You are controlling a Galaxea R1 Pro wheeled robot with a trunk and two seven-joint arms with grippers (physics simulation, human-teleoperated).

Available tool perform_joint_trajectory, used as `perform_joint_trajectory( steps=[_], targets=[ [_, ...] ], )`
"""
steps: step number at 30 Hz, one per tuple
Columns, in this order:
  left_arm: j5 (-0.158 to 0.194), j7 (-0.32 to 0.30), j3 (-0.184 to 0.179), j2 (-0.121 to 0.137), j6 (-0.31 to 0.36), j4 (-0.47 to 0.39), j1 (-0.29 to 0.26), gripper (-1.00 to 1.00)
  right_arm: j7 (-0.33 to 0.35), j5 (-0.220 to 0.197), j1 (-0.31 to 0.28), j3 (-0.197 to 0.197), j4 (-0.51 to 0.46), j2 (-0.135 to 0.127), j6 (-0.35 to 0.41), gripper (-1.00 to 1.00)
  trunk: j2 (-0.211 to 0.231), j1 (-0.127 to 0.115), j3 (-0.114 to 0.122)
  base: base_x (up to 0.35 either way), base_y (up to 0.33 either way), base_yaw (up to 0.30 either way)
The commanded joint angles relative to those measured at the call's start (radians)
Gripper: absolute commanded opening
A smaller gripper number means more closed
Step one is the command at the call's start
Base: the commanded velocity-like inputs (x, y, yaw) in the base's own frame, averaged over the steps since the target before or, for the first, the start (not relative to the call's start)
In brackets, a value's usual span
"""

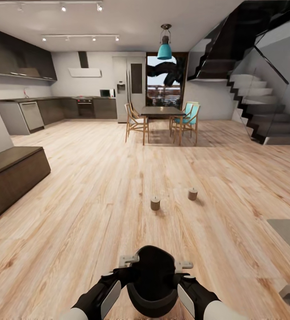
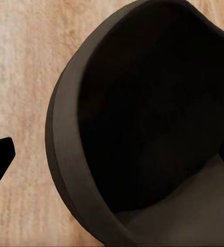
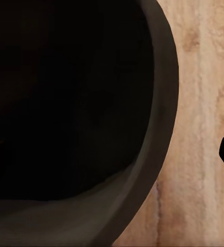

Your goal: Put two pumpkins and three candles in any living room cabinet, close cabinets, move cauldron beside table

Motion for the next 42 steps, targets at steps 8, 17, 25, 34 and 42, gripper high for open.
perform_joint_trajectory(
  steps=[8,17,25,34,42],
  targets=[
    [0.005,0.005,-0.003,0.0,0.004,0.006,-0.001,1.0,-0.006,-0.012,0.0,0.007,-0.001,-0.003,0.006,1.0,-0.002,0.003,-0.032,0.0,0.0,0.0],
    [0.005,0.005,-0.003,0.0,0.004,0.007,0.0,1.0,-0.006,-0.036,0.0,0.007,0.001,-0.006,0.004,1.0,-0.004,0.007,-0.067,0.0,0.0,0.0],
    [0.003,0.004,-0.002,0.0,0.001,0.008,0.0,1.0,-0.006,-0.041,0.0,0.006,0.002,-0.006,0.003,1.0,-0.006,0.01,-0.086,0.0,0.0,0.0],
    [0.005,0.005,-0.002,0.0,-0.034,0.009,0.0,1.0,-0.006,-0.041,0.0,0.005,0.004,-0.006,-0.02,1.0,-0.006,0.01,-0.086,0.0,0.0,0.0],
    [0.005,0.004,-0.002,0.0,-0.036,0.009,0.0,1.0,-0.008,-0.041,0.0,0.005,0.005,-0.006,-0.023,1.0,-0.007,0.011,-0.102,0.0,0.0,0.0]
  ],
)
